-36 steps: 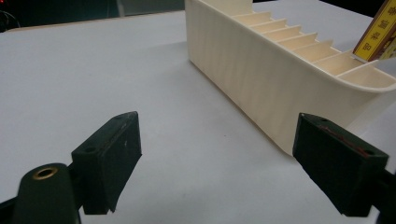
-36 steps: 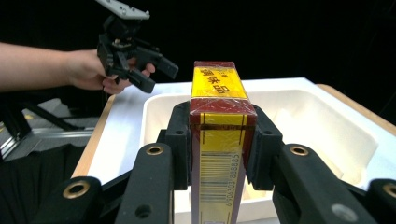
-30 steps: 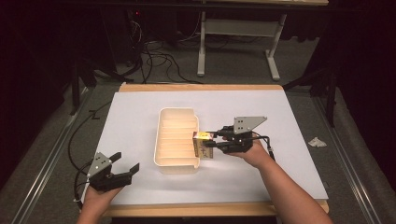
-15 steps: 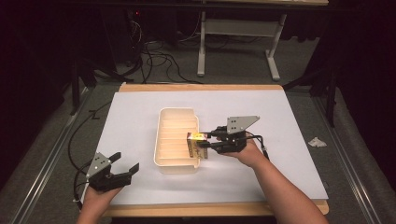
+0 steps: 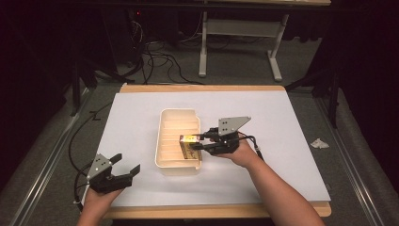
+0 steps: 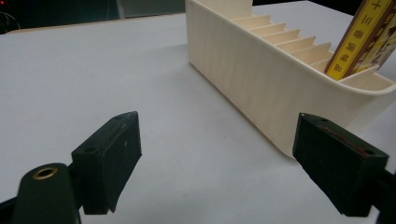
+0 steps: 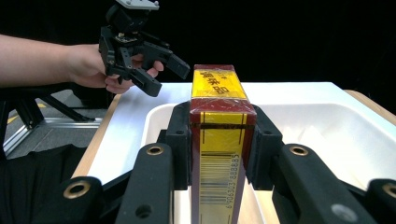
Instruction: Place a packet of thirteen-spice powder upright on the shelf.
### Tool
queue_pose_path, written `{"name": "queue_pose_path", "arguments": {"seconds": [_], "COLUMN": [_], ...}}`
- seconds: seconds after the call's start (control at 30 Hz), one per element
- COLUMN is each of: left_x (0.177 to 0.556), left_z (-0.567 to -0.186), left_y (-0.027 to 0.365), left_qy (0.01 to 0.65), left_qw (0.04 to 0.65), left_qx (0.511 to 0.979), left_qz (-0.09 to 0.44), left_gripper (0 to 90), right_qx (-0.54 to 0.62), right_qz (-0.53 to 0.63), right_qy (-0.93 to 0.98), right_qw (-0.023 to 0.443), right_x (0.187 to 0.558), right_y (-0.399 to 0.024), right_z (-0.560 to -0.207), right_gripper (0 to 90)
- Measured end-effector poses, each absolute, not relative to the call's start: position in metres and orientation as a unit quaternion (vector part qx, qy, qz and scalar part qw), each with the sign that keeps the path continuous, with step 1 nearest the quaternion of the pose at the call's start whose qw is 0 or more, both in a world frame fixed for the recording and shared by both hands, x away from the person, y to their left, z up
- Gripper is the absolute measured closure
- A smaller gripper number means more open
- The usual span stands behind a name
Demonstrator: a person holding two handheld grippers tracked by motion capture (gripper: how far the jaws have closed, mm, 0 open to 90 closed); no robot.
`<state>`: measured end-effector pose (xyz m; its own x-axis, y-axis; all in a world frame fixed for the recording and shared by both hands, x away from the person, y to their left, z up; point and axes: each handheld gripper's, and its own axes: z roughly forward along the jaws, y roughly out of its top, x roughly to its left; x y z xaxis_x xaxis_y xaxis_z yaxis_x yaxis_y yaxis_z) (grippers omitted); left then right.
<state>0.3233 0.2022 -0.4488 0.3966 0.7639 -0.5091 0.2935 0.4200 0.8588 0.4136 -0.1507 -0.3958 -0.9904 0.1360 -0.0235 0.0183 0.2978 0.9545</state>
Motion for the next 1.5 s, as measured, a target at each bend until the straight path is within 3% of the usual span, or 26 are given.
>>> {"name": "queue_pose_path", "arguments": {"seconds": [0.8,1.5], "left_x": [0.323,0.323], "left_z": [-0.449,-0.449], "left_y": [0.202,0.202], "left_qy": [0.519,0.517], "left_qw": [0.664,0.664], "left_qx": [0.509,0.511], "left_qz": [0.174,0.173], "left_gripper": [16.1,16.1], "right_qx": [0.041,0.061], "right_qz": [0.583,0.592], "right_qy": [0.81,0.803], "right_qw": [0.048,0.04], "right_x": [0.418,0.421], "right_y": [-0.11,-0.103], "right_z": [-0.407,-0.414], "right_gripper": [68.5,68.1]}}
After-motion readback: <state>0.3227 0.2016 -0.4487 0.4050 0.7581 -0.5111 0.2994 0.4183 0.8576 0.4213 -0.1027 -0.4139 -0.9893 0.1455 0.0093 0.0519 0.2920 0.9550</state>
